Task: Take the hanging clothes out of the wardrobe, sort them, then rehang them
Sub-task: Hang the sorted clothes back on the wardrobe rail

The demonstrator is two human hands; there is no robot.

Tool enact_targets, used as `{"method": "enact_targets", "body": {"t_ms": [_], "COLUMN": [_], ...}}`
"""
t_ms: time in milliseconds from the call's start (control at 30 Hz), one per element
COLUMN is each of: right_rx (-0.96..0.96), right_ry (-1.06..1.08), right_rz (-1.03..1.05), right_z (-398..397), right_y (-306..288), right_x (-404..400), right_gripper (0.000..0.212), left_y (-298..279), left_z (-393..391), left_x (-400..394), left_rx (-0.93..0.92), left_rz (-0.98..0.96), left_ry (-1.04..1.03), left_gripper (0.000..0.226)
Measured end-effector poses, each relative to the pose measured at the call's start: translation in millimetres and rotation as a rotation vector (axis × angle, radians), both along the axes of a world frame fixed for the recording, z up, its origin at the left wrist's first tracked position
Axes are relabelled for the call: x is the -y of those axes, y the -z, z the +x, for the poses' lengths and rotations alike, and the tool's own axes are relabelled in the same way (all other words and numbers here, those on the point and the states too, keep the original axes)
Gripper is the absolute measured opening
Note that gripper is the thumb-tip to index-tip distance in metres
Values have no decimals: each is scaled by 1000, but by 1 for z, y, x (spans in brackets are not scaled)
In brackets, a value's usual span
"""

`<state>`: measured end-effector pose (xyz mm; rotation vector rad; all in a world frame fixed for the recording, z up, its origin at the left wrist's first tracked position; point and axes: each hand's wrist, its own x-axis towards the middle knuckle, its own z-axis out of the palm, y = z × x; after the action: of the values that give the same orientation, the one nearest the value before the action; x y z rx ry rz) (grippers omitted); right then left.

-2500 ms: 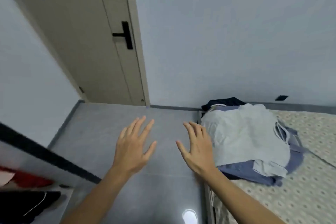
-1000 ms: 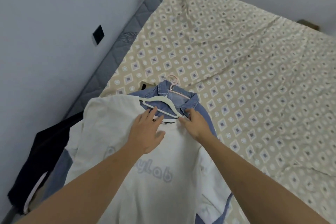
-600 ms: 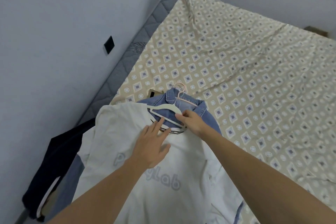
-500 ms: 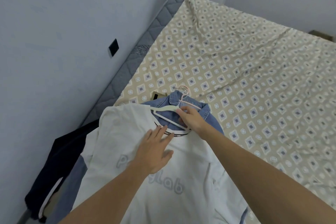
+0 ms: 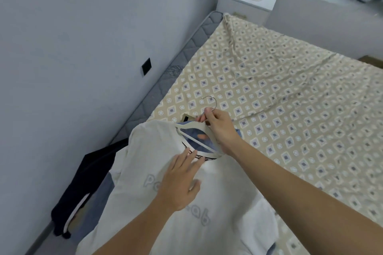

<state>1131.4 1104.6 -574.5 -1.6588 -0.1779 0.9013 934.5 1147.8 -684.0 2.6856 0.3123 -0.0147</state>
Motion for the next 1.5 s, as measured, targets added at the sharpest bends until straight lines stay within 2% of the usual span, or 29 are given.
{"method": "enact_targets", "body": {"t_ms": [267, 467, 600, 733, 900, 1000, 1200, 1333, 1500], "right_rx": [162, 285, 341, 425, 691, 749, 721, 680, 558], "right_ry": [-265, -573, -774, -1003, -1201, -1246, -1292, -1339, -1448], "right_rz": [154, 347, 463, 581, 771, 870, 1031, 1063, 1184], "right_z": [-86, -205, -294, -370, -447, -487, -553, -595, -644], "right_y": [-186, -330, -408, -465, -498, -505, -513, -506, -491], "right_x": [14, 50, 89, 136, 199, 235, 309, 361, 418], "right_gripper": [39, 38, 33, 30, 32, 30, 30, 33, 32], "left_y": [-163, -307, -374, -433, -475, -483, -495, -498, -493], "left_z": [-60, -169, -248, -326, -403, -442, -499, -525, -544], "left_x": [46, 107, 164, 222, 317, 368, 460, 525, 613], "left_rx": [180, 293, 358, 369, 360, 339, 334, 314, 290], "left_rz": [15, 71, 151, 208, 258, 268, 286, 294, 289], "left_ry": [-285, -540, -717, -808, -958, -1025, -1135, -1219, -1411], "left_gripper": [68, 60, 56, 55, 55, 56, 56, 56, 55]}}
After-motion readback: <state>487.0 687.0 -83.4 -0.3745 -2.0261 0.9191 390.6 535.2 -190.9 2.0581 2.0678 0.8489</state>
